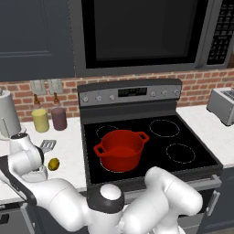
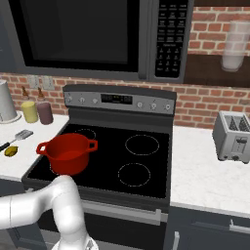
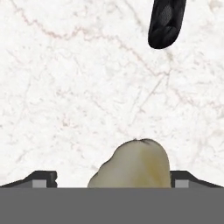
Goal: Put the garlic and lemon in the pot. Retrieve the spatula and lightly stir the vegetables in the pot.
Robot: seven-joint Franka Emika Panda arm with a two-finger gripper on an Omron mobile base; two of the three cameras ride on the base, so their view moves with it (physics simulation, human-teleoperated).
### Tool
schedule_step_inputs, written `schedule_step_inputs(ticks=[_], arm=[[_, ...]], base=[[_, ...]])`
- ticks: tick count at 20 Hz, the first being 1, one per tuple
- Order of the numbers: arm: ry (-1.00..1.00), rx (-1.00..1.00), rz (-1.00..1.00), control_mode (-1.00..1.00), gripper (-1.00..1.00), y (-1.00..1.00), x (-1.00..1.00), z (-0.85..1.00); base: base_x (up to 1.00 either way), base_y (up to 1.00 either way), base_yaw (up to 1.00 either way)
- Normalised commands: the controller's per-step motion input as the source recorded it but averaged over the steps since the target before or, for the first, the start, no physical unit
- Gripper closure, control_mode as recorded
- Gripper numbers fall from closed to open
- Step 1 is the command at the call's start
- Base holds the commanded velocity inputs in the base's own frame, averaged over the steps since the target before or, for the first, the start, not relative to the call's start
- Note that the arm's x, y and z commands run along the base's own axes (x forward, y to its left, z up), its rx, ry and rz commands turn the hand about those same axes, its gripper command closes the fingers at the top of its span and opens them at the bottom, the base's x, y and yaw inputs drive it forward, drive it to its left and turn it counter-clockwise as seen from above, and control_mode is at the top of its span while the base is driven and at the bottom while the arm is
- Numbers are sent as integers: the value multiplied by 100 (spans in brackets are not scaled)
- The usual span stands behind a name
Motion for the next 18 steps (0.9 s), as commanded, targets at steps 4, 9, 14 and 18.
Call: schedule_step_inputs(ticks=[4,9,14,18], arm=[[0,0,-5,-100,100,-11,10,-24],[0,-1,-1,-100,100,-23,0,-3],[-5,-5,2,-100,100,-66,-13,47],[-13,-14,5,-100,100,-84,-27,98]], base=[[0,0,0],[0,0,0],[0,0,0],[0,0,0]])
